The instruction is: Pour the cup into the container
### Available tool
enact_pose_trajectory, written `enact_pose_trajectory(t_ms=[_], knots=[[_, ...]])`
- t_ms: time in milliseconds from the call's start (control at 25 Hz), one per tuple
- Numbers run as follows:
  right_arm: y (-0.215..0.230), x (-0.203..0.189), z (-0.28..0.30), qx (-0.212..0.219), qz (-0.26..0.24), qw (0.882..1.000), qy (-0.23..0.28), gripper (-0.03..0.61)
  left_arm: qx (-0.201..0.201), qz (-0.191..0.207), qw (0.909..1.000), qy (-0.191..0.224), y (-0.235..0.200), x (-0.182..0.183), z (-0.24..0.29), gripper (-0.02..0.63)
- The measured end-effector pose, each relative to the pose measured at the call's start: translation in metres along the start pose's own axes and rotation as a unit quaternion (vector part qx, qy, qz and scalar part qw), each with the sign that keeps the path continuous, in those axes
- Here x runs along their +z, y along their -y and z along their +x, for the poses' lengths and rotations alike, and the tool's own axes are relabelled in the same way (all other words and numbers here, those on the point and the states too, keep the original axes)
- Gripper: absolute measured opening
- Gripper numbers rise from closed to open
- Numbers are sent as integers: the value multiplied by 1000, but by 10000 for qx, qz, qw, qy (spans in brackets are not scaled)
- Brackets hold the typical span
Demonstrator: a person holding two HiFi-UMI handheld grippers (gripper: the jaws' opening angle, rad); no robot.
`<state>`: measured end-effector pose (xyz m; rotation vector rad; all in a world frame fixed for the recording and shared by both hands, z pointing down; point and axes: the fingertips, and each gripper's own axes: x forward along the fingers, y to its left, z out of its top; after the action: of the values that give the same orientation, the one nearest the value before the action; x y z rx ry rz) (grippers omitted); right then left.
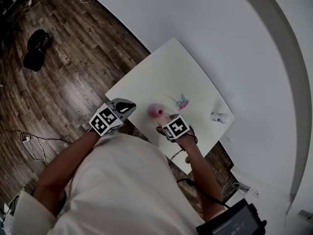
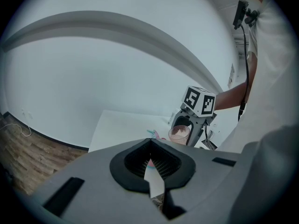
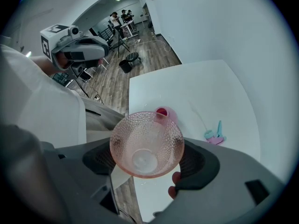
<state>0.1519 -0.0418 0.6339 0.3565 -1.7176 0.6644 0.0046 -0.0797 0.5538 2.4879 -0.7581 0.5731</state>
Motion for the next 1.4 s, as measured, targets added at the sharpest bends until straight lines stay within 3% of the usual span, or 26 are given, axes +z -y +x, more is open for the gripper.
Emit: enact_pose_trajectory(t_ms=[1400], knots=[[-7, 3, 7, 554, -87, 9951, -819, 383, 35, -202, 9997, 140, -10, -8, -4, 11]])
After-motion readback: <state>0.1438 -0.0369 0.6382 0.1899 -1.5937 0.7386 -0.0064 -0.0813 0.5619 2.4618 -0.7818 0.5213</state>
